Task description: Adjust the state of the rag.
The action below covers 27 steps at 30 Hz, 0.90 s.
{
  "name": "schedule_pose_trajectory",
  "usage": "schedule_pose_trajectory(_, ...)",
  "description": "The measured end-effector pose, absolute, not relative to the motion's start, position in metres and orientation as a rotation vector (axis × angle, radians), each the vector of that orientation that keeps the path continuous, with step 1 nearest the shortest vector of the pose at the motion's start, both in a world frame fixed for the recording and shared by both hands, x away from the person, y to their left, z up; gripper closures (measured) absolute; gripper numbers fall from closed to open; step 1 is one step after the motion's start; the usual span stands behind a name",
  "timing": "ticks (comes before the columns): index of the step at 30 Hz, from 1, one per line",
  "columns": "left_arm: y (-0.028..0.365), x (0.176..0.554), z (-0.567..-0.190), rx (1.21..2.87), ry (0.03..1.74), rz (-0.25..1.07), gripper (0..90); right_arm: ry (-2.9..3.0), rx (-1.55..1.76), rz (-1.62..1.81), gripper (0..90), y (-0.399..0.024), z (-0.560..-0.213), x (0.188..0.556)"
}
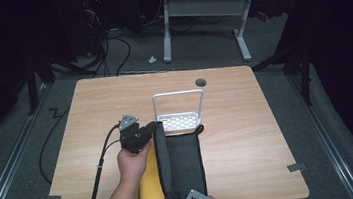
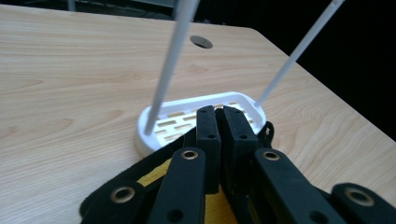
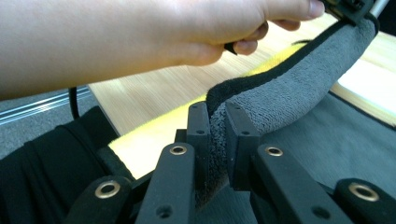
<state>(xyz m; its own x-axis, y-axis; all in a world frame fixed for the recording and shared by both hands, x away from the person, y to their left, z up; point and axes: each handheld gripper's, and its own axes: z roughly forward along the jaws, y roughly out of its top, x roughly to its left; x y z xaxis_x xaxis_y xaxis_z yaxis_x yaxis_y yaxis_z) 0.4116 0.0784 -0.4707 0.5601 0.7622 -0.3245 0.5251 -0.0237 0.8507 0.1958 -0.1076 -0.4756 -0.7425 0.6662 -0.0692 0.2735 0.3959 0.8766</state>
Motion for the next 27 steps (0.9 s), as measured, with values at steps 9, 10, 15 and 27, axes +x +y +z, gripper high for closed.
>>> schedule_pose_trajectory(9,0.048,0.411,-0.477,1.733,1.051,0.243,86.0,2.257,0.867,1.226,81.9,-0.130,-0.484,0.192)
schedule_pose_trajectory(10,0.044,0.411,-0.478,1.745,1.045,0.243,86.0,2.266,0.872,1.212,81.9,-0.131,-0.487,0.191)
schedule_pose_trajectory(15,0.026,0.411,-0.485,1.752,1.033,0.209,86.0,2.281,0.895,1.185,81.8,-0.137,-0.495,0.189)
schedule_pose_trajectory(27,0.001,0.414,-0.497,1.791,1.031,0.178,85.8,2.267,0.936,1.140,81.1,-0.151,-0.499,0.184)
